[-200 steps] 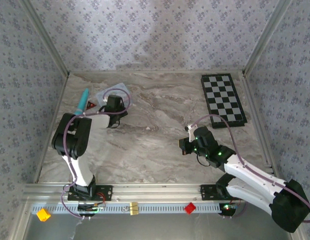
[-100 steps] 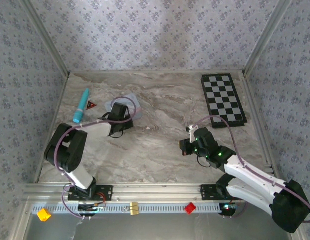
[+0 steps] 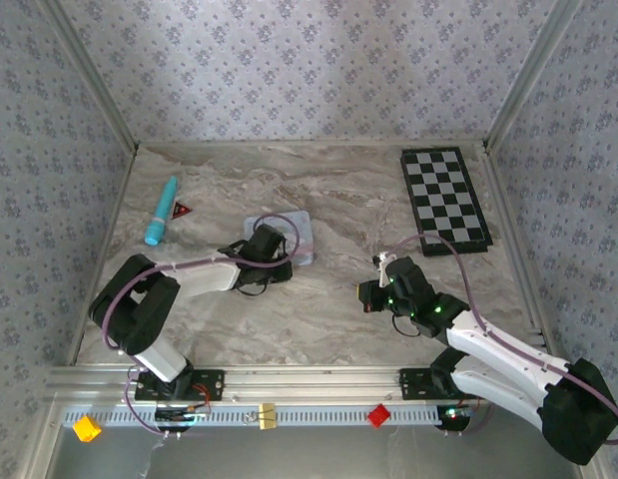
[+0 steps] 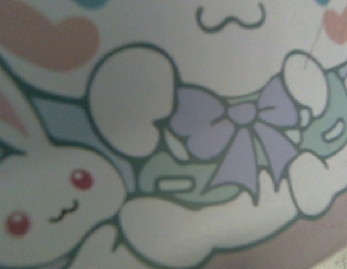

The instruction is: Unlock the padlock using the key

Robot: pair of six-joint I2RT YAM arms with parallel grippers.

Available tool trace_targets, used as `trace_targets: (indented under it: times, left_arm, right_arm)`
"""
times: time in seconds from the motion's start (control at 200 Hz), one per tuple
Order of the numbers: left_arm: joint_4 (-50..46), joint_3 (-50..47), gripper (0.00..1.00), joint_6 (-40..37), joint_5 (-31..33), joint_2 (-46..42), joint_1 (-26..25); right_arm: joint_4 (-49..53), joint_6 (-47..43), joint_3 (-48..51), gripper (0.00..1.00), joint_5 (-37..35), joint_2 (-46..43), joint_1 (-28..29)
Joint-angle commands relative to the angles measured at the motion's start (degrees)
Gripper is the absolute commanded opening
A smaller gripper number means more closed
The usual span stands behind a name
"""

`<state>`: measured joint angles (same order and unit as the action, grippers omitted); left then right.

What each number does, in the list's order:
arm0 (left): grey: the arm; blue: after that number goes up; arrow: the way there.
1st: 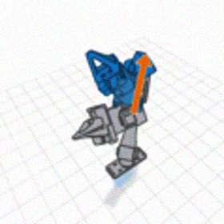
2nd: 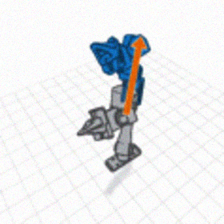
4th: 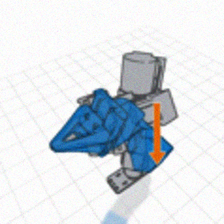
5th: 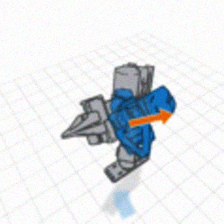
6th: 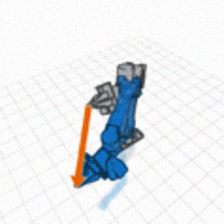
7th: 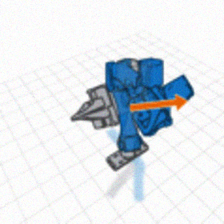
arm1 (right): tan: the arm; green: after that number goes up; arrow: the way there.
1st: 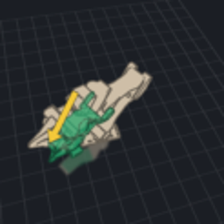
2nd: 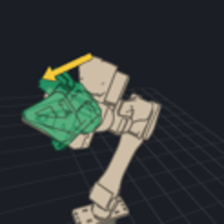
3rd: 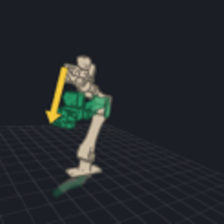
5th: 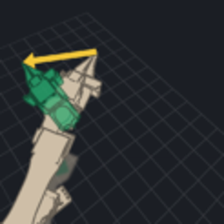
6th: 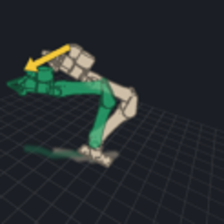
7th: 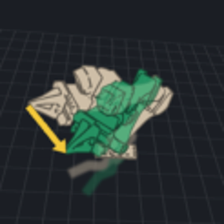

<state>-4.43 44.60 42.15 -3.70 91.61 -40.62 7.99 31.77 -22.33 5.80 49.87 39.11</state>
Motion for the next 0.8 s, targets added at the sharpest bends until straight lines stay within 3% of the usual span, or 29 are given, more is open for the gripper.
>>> trace_targets:
  times: [0.0, 0.19, 0.485, 0.795]
  left_arm:
    - [-1.1, -1.5, 0.09, 1.8, -3.2, -1.3, -1.6]
    - [0.2, -5.1, 0.11, 2.3, -3.6, -3.2, -1.8]
    - [2.1, -9.2, 0.26, 1.7, 0.0, -6.4, -1.8]
    - [8.9, -15.6, 0.36, 3.4, 4.6, -11.9, -1.9]
  right_arm:
    - [0.6, 1.9, 0.1, 0.00, -0.3, -0.3, 0.7]
    - [-1.0, 2.9, -0.3, 0.00, -0.6, 1.7, 1.5]
    - [-2.0, 3.0, -1.9, 0.00, -1.7, 5.0, 3.5]
    - [-2.5, 3.2, -1.9, 0.00, -2.8, 5.1, 4.6]
